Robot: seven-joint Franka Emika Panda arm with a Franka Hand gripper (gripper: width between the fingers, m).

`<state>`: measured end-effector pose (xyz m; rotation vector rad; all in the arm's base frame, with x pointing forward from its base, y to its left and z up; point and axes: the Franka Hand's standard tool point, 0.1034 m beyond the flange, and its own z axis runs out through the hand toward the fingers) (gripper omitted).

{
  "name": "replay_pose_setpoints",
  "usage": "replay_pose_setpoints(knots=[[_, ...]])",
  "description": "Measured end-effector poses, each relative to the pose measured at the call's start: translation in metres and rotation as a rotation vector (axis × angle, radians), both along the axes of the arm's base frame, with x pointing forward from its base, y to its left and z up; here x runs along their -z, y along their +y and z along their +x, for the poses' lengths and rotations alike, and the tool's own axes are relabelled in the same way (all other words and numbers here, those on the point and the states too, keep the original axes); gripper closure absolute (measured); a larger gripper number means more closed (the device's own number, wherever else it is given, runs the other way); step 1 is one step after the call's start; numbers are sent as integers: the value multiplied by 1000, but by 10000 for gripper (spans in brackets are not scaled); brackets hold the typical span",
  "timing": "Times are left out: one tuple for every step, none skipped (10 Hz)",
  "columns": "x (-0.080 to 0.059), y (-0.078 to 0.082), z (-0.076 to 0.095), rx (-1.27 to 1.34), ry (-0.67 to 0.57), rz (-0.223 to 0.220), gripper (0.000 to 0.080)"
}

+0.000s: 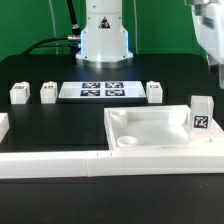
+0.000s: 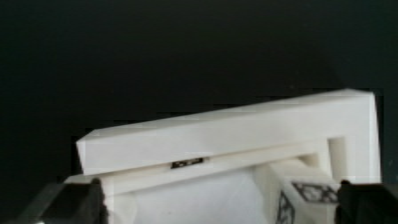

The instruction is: Assemble square table

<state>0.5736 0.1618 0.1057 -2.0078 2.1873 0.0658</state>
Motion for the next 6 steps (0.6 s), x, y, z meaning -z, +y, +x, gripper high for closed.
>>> replay_pose_setpoints(knots=[[1, -2, 0, -63, -10, -4, 150], [1, -2, 0, -151, -23, -13, 150], [1, -2, 0, -221, -33, -20, 150], [3, -3, -1, -286, -49, -30, 150], [11, -7, -8, -376, -78, -56, 150], [19, -11, -24, -477, -72, -69, 150]])
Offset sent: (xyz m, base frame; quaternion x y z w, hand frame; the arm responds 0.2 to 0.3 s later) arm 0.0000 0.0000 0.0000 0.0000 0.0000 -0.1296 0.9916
